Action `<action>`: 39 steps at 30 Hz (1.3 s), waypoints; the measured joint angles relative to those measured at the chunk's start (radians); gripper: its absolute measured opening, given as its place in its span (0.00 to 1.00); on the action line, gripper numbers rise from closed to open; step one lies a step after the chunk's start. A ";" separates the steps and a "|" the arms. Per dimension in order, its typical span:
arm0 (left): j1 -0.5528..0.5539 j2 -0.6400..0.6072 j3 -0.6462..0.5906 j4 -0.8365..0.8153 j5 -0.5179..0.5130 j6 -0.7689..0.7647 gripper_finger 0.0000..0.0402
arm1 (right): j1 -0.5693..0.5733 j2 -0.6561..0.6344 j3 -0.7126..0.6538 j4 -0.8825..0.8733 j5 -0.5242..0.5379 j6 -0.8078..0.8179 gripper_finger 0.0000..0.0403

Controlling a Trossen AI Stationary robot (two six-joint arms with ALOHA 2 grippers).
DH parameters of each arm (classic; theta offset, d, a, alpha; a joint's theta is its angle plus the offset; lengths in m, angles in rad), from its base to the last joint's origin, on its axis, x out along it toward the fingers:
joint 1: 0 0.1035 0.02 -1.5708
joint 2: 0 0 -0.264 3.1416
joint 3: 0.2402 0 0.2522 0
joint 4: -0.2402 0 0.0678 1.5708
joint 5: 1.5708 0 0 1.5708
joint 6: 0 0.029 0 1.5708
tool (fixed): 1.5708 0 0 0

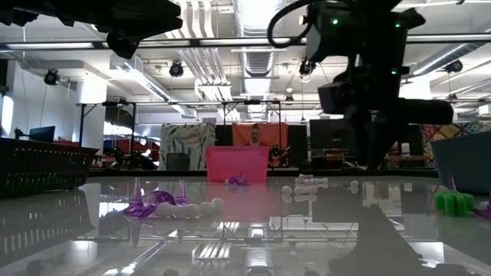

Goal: Sort Halloween decoration
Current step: Put the bone toy into the red bin

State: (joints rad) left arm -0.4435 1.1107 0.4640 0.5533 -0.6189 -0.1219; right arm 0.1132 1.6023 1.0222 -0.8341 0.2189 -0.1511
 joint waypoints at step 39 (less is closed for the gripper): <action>0.000 0.000 0.000 0.000 0.000 0.004 0.26 | -0.054 0.189 0.153 -0.021 -0.125 -0.115 0.02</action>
State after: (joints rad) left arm -0.4435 1.1110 0.4641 0.5533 -0.6186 -0.1177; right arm 0.0592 1.7909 1.1755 -0.8555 0.0940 -0.2659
